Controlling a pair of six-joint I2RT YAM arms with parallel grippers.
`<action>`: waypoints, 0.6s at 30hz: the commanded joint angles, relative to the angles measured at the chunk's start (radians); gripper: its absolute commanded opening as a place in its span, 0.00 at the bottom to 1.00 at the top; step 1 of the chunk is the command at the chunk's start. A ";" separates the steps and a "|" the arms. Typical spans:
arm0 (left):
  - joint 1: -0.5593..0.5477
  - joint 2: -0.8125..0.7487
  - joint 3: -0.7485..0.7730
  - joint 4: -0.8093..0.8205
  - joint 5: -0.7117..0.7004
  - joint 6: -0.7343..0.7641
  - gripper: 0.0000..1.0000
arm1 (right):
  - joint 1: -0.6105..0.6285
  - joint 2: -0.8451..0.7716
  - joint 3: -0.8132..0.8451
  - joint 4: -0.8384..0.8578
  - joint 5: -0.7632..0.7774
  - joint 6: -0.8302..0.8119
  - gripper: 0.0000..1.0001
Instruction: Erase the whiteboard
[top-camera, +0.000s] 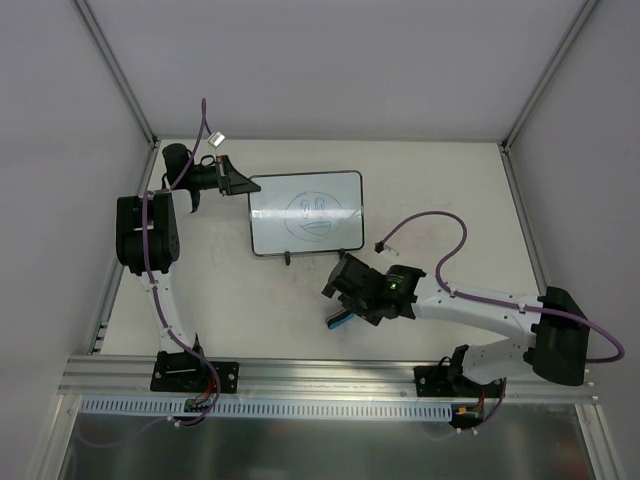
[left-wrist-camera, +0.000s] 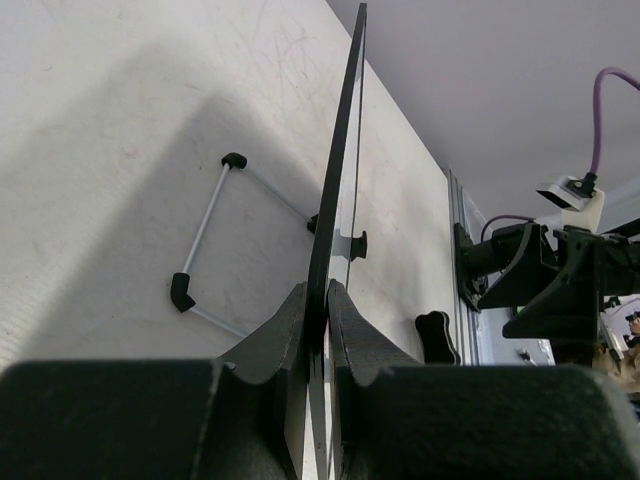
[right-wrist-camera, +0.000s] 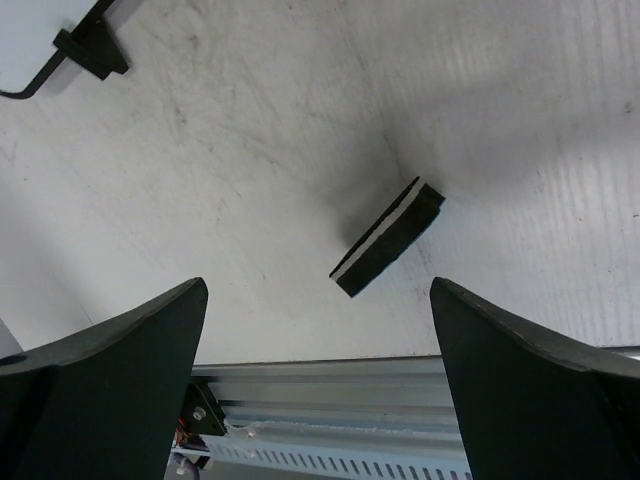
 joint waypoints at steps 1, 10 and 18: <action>-0.019 -0.058 -0.006 0.026 -0.009 0.082 0.00 | -0.031 0.000 -0.027 -0.106 -0.028 0.119 0.99; -0.020 -0.056 -0.001 0.018 -0.006 0.086 0.00 | -0.033 0.024 -0.064 -0.034 -0.112 0.202 0.96; -0.020 -0.053 0.008 -0.023 -0.017 0.121 0.00 | -0.036 0.052 -0.061 -0.017 -0.094 0.247 0.65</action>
